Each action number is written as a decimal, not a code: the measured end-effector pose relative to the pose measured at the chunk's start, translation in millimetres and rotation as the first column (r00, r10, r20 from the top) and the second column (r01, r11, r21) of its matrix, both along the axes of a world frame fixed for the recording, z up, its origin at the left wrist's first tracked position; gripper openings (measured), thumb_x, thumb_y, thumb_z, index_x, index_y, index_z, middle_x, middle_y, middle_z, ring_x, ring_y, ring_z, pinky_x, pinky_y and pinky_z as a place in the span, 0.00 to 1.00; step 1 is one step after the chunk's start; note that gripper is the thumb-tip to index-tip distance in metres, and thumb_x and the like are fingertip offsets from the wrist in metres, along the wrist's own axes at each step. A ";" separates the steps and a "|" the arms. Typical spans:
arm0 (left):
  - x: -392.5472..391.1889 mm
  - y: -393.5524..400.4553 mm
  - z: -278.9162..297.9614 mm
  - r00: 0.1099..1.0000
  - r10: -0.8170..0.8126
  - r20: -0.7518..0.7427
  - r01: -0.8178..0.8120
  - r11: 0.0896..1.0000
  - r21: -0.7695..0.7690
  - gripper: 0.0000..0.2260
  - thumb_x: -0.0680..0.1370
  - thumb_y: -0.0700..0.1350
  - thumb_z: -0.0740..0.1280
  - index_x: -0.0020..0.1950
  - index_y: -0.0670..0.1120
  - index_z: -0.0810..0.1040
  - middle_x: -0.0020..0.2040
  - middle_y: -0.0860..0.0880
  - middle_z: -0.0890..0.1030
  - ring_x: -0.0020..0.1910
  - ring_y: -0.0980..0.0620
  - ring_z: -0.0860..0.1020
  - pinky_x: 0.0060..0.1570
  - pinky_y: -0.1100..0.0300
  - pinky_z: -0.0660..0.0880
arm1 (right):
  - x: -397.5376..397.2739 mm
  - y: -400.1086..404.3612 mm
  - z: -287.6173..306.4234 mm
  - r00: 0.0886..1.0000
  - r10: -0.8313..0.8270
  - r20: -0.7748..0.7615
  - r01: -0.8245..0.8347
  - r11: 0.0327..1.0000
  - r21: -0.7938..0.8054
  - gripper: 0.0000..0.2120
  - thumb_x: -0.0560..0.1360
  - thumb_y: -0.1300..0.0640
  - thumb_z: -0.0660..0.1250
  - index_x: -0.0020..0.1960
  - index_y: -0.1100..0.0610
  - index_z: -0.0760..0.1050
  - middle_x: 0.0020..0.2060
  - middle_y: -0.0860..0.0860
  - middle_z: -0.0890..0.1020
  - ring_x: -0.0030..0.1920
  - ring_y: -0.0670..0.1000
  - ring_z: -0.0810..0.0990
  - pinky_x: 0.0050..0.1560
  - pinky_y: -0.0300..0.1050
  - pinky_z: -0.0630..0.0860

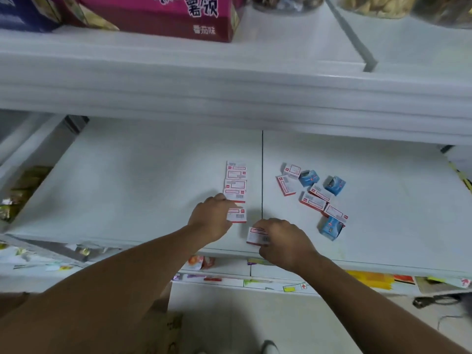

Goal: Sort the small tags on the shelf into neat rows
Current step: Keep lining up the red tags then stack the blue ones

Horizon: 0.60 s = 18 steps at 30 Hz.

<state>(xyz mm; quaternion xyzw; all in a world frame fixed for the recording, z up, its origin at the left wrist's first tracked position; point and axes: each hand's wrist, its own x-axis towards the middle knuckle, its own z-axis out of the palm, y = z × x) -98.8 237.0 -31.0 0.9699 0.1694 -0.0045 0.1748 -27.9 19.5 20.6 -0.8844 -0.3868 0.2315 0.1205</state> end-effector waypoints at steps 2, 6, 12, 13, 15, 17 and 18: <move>2.4 2.7 -6.3 1.000 -0.006 0.006 0.006 1.000 -0.013 0.20 0.80 0.52 0.73 0.73 0.57 0.79 0.66 0.53 0.80 0.59 0.49 0.80 0.55 0.54 0.83 | 1.3 1.2 -2.5 1.000 -0.006 0.000 0.006 1.000 -0.003 0.21 0.73 0.53 0.73 0.66 0.44 0.77 0.58 0.46 0.82 0.58 0.52 0.80 0.54 0.47 0.79; 0.7 6.8 -20.0 0.998 0.059 0.002 -0.057 0.979 -0.197 0.22 0.80 0.51 0.74 0.73 0.58 0.78 0.65 0.55 0.78 0.60 0.51 0.79 0.57 0.54 0.83 | 2.5 4.4 -8.4 1.000 -0.016 0.026 0.016 1.000 -0.003 0.22 0.72 0.52 0.72 0.66 0.44 0.77 0.59 0.46 0.82 0.59 0.53 0.81 0.55 0.49 0.80; -21.5 14.7 -22.1 0.993 0.111 0.032 -0.101 0.968 -0.229 0.24 0.78 0.50 0.75 0.74 0.57 0.77 0.68 0.58 0.75 0.66 0.54 0.74 0.63 0.53 0.79 | -2.3 16.6 -9.6 1.000 0.002 0.030 -0.002 1.000 -0.007 0.24 0.74 0.52 0.72 0.69 0.44 0.76 0.62 0.46 0.81 0.61 0.53 0.80 0.56 0.46 0.78; -28.4 16.1 -22.0 0.989 0.142 0.044 -0.127 0.963 -0.236 0.22 0.79 0.49 0.74 0.73 0.57 0.77 0.68 0.58 0.74 0.66 0.55 0.74 0.64 0.55 0.79 | -3.7 19.9 -8.8 0.999 0.007 0.037 -0.006 1.000 -0.003 0.24 0.74 0.52 0.72 0.70 0.44 0.76 0.62 0.47 0.81 0.61 0.53 0.80 0.57 0.46 0.78; -44.9 19.4 -22.9 0.979 0.200 0.046 -0.183 0.951 -0.250 0.19 0.81 0.48 0.71 0.72 0.58 0.77 0.70 0.59 0.73 0.67 0.56 0.74 0.65 0.56 0.78 | -7.7 27.2 -7.3 0.999 0.015 0.047 -0.015 1.000 0.000 0.25 0.75 0.52 0.72 0.71 0.44 0.75 0.63 0.48 0.81 0.62 0.53 0.79 0.58 0.46 0.78; -62.7 23.0 -24.5 0.972 0.230 0.046 -0.210 0.942 -0.261 0.18 0.82 0.48 0.69 0.72 0.57 0.77 0.71 0.58 0.74 0.68 0.54 0.74 0.66 0.55 0.78 | -12.3 34.4 -5.6 0.999 0.018 0.041 -0.018 1.000 -0.003 0.26 0.76 0.52 0.72 0.73 0.44 0.75 0.64 0.50 0.80 0.63 0.55 0.78 0.60 0.47 0.78; -71.3 24.7 -25.4 0.969 0.242 0.043 -0.222 0.938 -0.265 0.17 0.83 0.47 0.68 0.71 0.57 0.77 0.71 0.57 0.74 0.68 0.54 0.75 0.67 0.55 0.77 | -14.2 37.6 -5.7 0.999 0.018 0.035 -0.018 1.000 -0.004 0.26 0.76 0.52 0.72 0.74 0.44 0.74 0.64 0.52 0.79 0.63 0.55 0.78 0.61 0.48 0.78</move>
